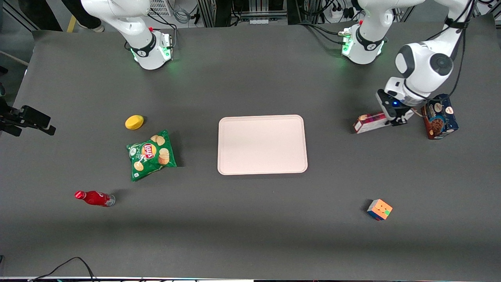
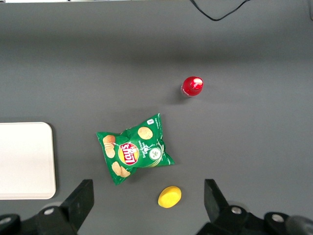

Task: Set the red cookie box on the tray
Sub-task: 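Close the left gripper on the red plaid box and lift it, then carry the held red box over to the white tray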

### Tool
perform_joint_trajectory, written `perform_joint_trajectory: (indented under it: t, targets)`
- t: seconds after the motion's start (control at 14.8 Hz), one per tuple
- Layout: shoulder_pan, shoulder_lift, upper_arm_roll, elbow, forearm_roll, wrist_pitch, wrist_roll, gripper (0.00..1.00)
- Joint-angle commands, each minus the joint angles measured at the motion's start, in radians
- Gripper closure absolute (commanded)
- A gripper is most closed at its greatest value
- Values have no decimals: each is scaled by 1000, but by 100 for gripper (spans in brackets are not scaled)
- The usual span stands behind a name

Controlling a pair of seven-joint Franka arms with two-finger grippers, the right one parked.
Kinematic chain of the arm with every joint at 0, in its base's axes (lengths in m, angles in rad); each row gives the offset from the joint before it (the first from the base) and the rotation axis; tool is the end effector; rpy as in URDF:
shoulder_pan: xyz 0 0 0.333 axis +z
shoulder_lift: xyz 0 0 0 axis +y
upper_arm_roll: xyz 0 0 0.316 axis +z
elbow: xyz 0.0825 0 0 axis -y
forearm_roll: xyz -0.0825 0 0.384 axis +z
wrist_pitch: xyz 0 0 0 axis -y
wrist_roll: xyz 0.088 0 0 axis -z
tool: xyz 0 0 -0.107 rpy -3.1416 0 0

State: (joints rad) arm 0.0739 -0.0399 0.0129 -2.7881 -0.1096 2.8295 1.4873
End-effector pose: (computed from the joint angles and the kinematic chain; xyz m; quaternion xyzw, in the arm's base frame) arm 0.3874 0.0392 0.2294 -0.7960 0.6036 -0.0422 0.0152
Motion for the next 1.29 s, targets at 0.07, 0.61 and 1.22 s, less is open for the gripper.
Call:
perform_joint_trajectory:
  t: [0.07,0.61,1.22]
  targets:
    - [3,-64,76,123,-28,-160,7,91]
    - [3,-66,90,657,14,-797,-58,92]
    - [1,-95,-14,805,57,-1032,-640,90]
